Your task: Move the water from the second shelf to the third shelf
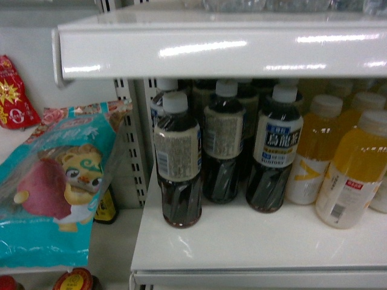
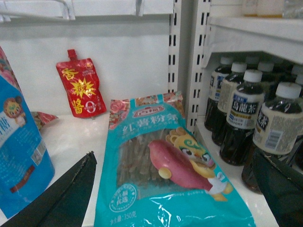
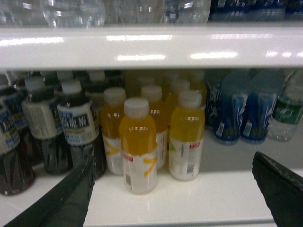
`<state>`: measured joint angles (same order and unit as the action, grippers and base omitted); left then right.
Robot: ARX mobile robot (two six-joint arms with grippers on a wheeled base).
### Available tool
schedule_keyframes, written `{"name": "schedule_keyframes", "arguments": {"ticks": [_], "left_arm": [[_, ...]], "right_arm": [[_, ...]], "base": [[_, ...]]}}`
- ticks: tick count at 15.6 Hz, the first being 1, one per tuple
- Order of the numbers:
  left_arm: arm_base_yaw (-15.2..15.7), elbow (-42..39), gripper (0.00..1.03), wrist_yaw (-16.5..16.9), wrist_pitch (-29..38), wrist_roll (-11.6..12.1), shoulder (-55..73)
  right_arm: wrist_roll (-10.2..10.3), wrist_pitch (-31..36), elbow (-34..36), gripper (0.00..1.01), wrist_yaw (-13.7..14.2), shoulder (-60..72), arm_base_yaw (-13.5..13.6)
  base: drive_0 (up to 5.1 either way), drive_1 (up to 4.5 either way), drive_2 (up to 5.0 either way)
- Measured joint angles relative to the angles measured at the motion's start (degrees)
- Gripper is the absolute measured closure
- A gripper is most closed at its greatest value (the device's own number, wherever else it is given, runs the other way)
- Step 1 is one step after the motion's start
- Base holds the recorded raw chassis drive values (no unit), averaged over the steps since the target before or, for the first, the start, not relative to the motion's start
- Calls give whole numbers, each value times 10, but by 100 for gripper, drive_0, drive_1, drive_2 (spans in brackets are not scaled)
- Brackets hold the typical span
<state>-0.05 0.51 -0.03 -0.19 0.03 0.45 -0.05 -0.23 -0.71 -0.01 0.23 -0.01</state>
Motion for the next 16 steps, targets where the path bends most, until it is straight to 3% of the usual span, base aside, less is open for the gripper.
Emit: {"name": "schedule_keyframes", "arguments": {"ticks": [16], "left_arm": [[0, 0, 5, 0, -1, 0, 0]], "right_arm": [[0, -1, 0, 3, 0, 0, 0]], "base": [[0, 0, 0]]}}
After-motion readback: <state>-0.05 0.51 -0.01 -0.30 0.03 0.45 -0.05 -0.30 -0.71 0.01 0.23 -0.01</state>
